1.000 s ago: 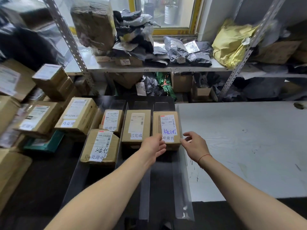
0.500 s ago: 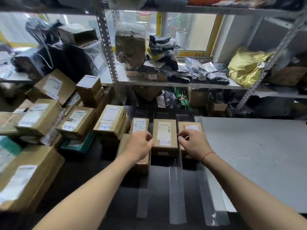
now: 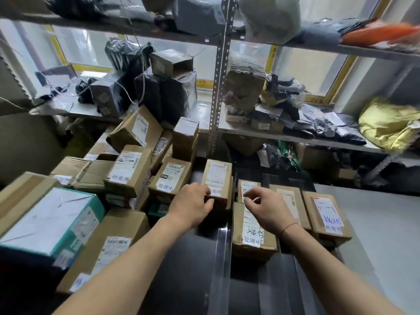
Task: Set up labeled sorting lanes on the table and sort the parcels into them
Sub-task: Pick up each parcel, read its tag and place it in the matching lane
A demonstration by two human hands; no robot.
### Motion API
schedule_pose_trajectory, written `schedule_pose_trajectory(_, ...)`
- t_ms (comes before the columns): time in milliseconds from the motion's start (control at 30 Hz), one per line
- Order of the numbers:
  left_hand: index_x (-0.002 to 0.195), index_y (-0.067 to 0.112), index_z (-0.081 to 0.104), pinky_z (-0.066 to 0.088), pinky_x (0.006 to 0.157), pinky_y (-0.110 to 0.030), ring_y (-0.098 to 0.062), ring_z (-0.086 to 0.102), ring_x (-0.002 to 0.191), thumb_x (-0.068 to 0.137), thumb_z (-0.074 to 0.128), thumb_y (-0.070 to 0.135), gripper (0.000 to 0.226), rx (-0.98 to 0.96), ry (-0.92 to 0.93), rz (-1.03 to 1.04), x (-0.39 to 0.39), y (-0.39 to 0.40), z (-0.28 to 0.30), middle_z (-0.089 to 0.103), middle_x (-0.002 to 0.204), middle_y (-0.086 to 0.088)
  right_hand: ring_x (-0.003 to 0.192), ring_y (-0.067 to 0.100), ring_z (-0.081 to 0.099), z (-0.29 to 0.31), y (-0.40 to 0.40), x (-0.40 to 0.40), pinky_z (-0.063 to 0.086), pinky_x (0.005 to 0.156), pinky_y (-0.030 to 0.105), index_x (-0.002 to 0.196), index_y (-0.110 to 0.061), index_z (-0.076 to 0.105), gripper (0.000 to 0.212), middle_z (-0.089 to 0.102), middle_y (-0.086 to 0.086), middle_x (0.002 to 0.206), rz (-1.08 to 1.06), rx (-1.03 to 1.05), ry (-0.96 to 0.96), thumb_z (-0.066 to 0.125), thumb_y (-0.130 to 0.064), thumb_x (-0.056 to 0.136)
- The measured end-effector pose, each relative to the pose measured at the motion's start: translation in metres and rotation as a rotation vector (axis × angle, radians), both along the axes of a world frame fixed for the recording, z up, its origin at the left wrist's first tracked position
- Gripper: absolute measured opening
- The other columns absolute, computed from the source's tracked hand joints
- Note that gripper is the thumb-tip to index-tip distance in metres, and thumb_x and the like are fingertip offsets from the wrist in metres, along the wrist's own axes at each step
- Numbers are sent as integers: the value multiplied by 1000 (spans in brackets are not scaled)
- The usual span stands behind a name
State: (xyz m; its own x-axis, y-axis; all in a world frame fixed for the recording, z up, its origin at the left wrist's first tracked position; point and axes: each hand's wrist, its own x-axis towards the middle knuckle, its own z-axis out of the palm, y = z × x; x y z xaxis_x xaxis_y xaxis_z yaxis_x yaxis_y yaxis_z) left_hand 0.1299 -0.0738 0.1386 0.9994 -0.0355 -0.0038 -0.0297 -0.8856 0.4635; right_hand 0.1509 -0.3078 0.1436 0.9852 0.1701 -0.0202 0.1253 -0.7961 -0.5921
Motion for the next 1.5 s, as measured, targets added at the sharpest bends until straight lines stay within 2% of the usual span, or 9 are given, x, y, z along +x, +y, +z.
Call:
schedule_pose_trajectory(367,127,22,69,52,98,-37,-20,60,114,101,61,41,34,73,-8,178,27,143,20,66,122,-1,81,-1,67,-7,144,74,47,70,7,101,-33,75,7,76,-12,94,120,29,16,70,-31,96)
schedule_pose_trajectory(467,124,19,70,52,95,-36,-22,62,112,100,63,40,33,61,-31,205,54,202,18,67,121,-3,85,2,66,-9,191,89,44,71,8,111,-28,76,16,75,-12,100,139,10,22,69,-31,97)
schedule_pose_trajectory(767,139,22,63,53,103,-46,-31,58,123,100,62,46,46,39,-54,266,164,345,9,60,133,-8,116,21,60,-5,338,137,52,101,41,134,-25,65,34,66,-1,120,147,-146,-38,55,-37,103)
schedule_pose_trajectory(967,141,21,55,50,102,-51,-39,51,127,86,53,77,78,10,56,319,233,379,-10,55,139,-11,128,24,53,0,402,188,48,109,44,148,-25,55,42,60,4,141,193,-190,-19,51,-37,107)
schedule_pose_trajectory(1067,147,23,46,49,100,-51,-39,50,131,64,44,97,111,-112,174,353,255,384,-22,50,145,-13,137,28,49,-10,415,211,45,115,50,156,-34,44,50,52,6,153,200,-215,40,51,-41,107)
schedule_pose_trajectory(1167,158,27,30,54,89,-45,-40,46,140,57,58,100,128,-284,268,376,263,380,-28,41,156,-13,140,28,46,-19,419,221,43,117,49,160,-43,35,58,48,4,155,224,-193,80,55,-41,105)
schedule_pose_trajectory(1233,162,28,23,53,80,-41,-39,48,139,62,66,93,127,-361,320,366,268,376,-31,40,158,-13,139,28,45,-27,420,223,43,117,49,162,-43,28,68,47,5,155,207,-175,101,61,-41,102)
schedule_pose_trajectory(1367,158,29,27,58,98,-47,-34,57,125,52,66,84,126,-456,356,395,274,378,-33,48,149,-13,143,29,43,-40,420,224,42,119,48,165,-32,22,86,38,6,161,167,-154,158,71,-43,96)
schedule_pose_trajectory(1500,148,23,38,63,90,-47,-28,65,110,66,69,74,101,-643,317,451,269,390,-32,59,129,-7,140,27,50,-43,417,224,47,116,46,166,-27,19,94,39,5,162,145,-110,186,75,-48,93)
